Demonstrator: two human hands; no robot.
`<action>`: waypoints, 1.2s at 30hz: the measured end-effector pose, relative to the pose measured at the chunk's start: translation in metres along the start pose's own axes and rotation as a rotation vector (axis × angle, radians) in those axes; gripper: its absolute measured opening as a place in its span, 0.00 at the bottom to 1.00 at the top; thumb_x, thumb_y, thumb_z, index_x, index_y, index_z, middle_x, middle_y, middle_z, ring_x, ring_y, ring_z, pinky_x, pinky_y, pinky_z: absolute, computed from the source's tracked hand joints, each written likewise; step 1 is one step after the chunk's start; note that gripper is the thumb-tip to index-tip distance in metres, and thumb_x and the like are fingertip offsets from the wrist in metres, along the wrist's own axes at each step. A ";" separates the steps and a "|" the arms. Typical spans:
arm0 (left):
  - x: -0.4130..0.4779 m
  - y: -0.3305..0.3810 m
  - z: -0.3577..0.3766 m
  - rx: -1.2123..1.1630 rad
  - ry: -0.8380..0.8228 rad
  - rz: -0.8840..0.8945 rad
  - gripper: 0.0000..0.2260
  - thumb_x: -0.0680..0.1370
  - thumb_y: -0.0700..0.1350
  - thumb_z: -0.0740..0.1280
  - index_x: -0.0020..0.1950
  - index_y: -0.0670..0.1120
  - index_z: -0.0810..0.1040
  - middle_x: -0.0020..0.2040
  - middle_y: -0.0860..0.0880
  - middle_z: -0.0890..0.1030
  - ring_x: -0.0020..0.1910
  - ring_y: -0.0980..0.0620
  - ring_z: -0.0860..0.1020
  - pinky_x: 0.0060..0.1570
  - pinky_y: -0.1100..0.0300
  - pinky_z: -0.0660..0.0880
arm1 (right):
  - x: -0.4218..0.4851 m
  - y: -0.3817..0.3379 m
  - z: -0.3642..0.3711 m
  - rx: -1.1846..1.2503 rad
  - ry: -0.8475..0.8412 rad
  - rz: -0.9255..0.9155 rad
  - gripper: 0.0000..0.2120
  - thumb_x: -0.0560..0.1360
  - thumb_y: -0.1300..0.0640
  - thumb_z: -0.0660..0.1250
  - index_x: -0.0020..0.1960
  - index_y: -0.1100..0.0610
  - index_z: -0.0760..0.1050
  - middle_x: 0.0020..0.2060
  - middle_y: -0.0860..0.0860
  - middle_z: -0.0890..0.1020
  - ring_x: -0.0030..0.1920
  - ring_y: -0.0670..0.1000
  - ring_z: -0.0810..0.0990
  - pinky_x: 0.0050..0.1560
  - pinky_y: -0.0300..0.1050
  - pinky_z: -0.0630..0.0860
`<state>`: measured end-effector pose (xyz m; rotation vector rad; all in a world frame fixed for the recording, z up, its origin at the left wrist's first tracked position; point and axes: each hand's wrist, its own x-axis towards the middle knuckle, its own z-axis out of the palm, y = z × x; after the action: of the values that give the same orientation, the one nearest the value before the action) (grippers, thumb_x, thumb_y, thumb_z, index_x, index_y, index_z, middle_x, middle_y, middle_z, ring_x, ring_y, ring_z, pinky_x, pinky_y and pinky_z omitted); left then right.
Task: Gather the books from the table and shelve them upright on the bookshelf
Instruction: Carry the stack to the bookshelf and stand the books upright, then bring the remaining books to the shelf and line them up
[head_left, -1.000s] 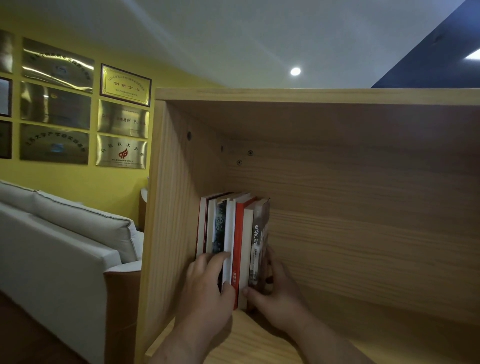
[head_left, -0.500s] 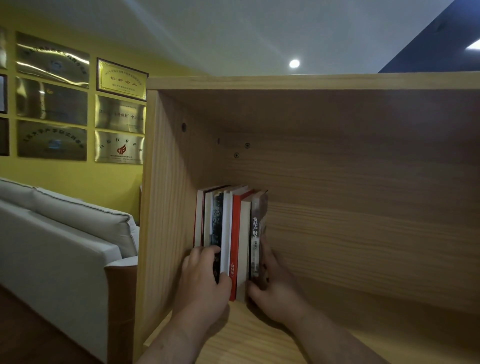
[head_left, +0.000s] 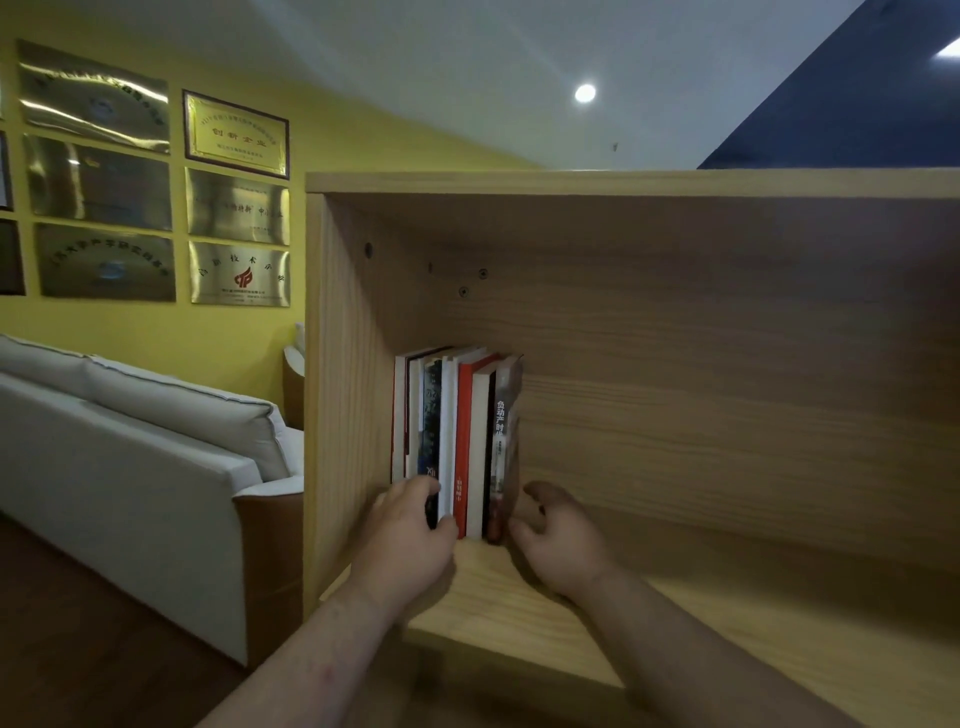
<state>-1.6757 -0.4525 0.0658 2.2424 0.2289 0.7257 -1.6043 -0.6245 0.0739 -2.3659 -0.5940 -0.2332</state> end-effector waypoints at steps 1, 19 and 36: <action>-0.010 0.001 -0.004 0.010 -0.079 -0.012 0.19 0.80 0.47 0.67 0.71 0.53 0.72 0.66 0.54 0.74 0.66 0.54 0.72 0.64 0.58 0.74 | -0.009 -0.002 -0.004 -0.050 -0.028 -0.001 0.21 0.79 0.49 0.65 0.71 0.52 0.72 0.66 0.51 0.78 0.64 0.51 0.77 0.60 0.41 0.73; -0.243 -0.039 -0.062 0.204 -0.444 -0.166 0.13 0.79 0.49 0.66 0.62 0.49 0.81 0.56 0.52 0.81 0.56 0.53 0.79 0.58 0.57 0.77 | -0.247 -0.002 0.037 -0.367 -0.456 -0.166 0.21 0.80 0.49 0.59 0.71 0.52 0.73 0.68 0.53 0.76 0.69 0.56 0.73 0.67 0.51 0.72; -0.365 -0.259 -0.027 0.292 -0.925 -0.711 0.12 0.81 0.47 0.61 0.61 0.45 0.80 0.58 0.48 0.81 0.56 0.48 0.79 0.50 0.57 0.74 | -0.314 0.061 0.285 -0.310 -1.128 0.018 0.13 0.81 0.52 0.60 0.60 0.54 0.79 0.56 0.54 0.81 0.54 0.54 0.79 0.53 0.45 0.74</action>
<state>-1.9770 -0.3903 -0.2611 2.2781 0.6345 -0.7497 -1.8493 -0.5896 -0.2760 -2.6430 -1.0787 1.1674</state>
